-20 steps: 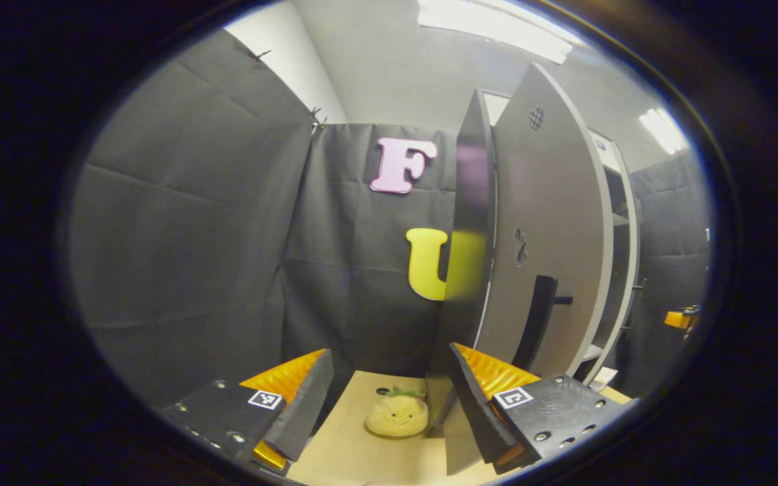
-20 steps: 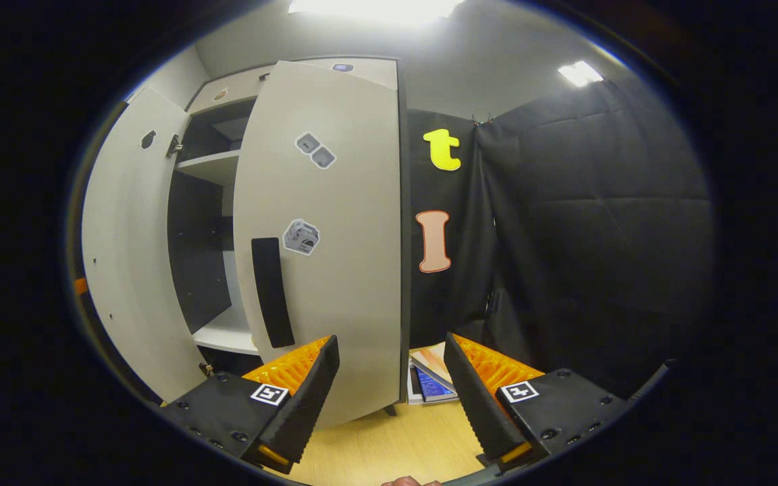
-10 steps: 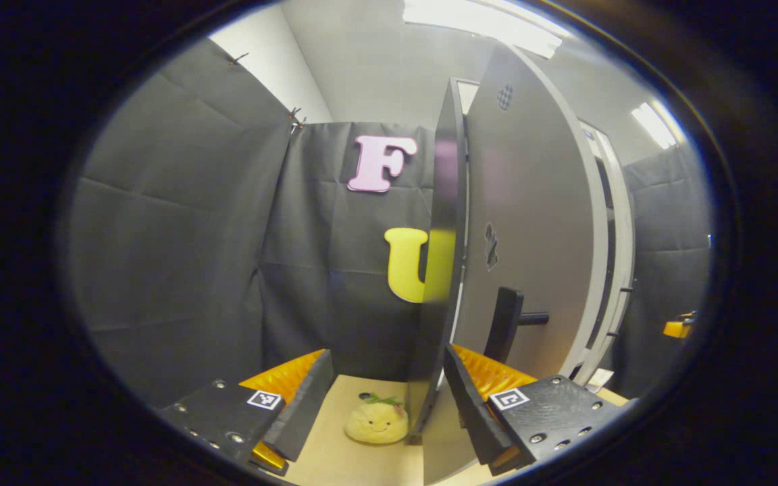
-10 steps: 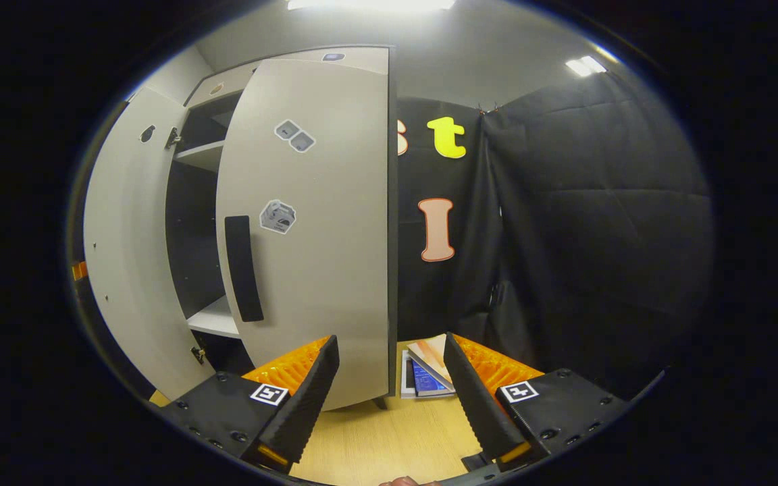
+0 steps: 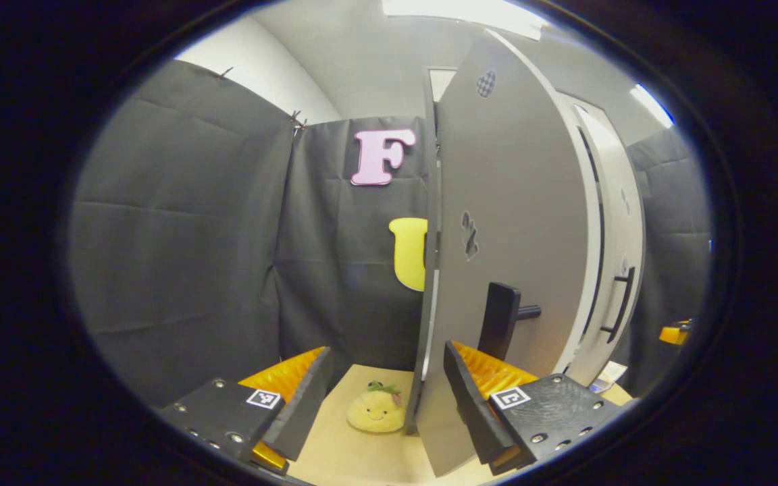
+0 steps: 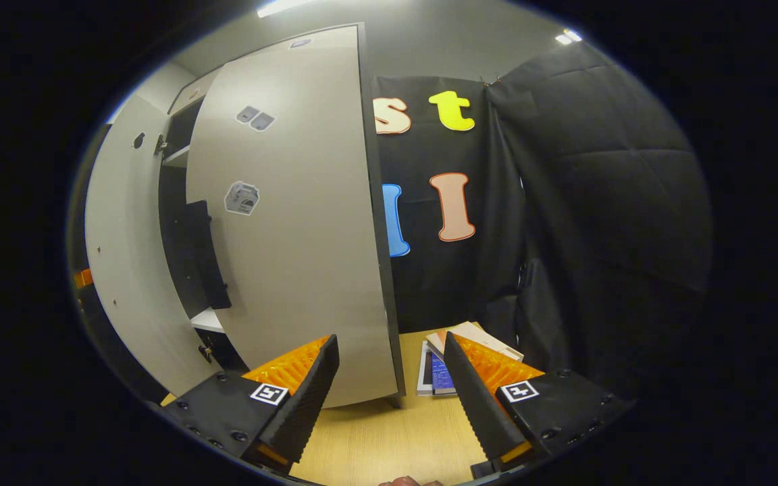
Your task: Grab one shoe with the right hand and put it into the shoe cabinet, grab the other shoe with the left hand and put it into the shoe cabinet; then close the right door with the right hand and the left door with the left hand.
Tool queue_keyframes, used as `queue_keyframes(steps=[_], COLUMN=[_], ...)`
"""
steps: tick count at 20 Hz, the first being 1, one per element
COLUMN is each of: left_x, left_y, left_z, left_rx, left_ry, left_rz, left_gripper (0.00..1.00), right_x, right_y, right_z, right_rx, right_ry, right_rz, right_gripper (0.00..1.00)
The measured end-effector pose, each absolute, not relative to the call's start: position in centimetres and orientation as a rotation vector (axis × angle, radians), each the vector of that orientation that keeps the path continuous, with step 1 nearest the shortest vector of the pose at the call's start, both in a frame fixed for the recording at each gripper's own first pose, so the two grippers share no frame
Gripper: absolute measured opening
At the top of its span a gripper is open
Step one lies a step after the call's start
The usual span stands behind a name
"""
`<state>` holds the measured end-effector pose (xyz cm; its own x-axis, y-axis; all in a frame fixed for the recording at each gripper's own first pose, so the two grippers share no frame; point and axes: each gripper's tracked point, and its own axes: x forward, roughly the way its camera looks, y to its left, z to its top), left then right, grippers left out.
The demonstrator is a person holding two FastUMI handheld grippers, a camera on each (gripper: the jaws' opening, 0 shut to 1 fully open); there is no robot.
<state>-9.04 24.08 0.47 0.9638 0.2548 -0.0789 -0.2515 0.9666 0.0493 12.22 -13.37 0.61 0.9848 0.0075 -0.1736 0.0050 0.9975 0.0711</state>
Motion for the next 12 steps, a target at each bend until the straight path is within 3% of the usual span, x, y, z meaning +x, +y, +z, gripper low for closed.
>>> queue_keyframes(steps=[12], left_x=[-4.4], left_y=[10.2], left_z=[-3.3], left_rx=[-0.048], left_ry=[0.132], left_rz=[0.134], left_gripper=[0.93], right_x=[11.2], right_y=[-22.3], right_z=[-1.2], right_rx=[0.106], right_ry=[0.192], right_rz=[-0.071], right_gripper=[0.98])
